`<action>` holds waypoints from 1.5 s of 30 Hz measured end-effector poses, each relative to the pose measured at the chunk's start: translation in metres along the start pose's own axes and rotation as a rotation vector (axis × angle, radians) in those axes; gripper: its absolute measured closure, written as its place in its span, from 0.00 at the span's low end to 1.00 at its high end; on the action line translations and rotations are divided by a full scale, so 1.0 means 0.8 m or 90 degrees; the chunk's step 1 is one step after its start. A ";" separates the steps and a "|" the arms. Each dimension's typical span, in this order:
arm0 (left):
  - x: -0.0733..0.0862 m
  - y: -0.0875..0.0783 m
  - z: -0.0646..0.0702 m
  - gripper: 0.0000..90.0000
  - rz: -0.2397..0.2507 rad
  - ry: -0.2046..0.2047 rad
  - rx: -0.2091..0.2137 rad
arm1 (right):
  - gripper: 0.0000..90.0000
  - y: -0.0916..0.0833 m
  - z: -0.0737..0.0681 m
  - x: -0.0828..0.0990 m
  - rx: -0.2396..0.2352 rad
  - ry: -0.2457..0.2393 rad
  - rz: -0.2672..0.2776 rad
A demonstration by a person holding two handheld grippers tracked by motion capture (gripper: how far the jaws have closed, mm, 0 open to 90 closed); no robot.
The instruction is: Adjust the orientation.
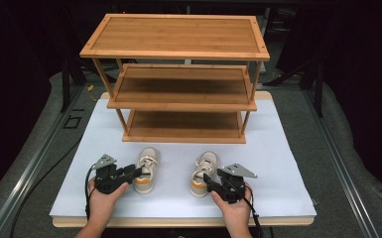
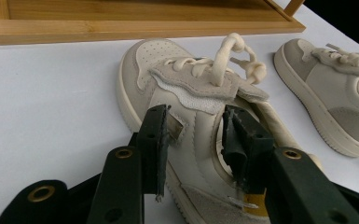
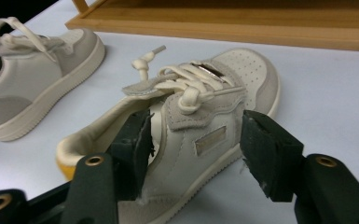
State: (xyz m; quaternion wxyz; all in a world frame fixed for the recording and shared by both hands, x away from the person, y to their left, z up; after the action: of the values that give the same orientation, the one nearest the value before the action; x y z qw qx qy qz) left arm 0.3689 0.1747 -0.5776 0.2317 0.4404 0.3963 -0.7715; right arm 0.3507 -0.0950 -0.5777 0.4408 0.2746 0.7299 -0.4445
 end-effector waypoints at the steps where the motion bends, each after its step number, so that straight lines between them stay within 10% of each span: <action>1: 0.000 0.001 0.000 0.68 0.001 -0.002 0.000 | 0.48 0.006 0.000 0.001 0.006 -0.003 -0.002; 10: -0.001 0.015 0.023 0.67 -0.002 -0.034 0.031 | 0.57 0.001 0.010 0.000 0.011 0.001 -0.020; 25: 0.002 0.037 0.056 0.69 -0.010 -0.028 0.053 | 0.63 0.022 -0.005 -0.004 -0.055 0.010 -0.023; 45: 0.005 0.051 0.084 0.69 -0.013 -0.025 0.070 | 0.63 0.034 -0.018 -0.007 -0.069 0.005 -0.020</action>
State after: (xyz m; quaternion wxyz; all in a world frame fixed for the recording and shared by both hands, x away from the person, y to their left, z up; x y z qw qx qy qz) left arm 0.3624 0.0967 -0.5776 0.2066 0.4332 0.3534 -0.8029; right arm 0.3688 -0.0699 -0.5809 0.4449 0.2409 0.7588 -0.4102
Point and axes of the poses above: each handheld gripper's, and its own axes: y roughly forward along the jaws, x roughly out of its underside, z roughly to its right, the point moved 10 cm from there along y, roughly forward along the jaws, and after that the axes turned 8 degrees about z, right-handed, at the moved point
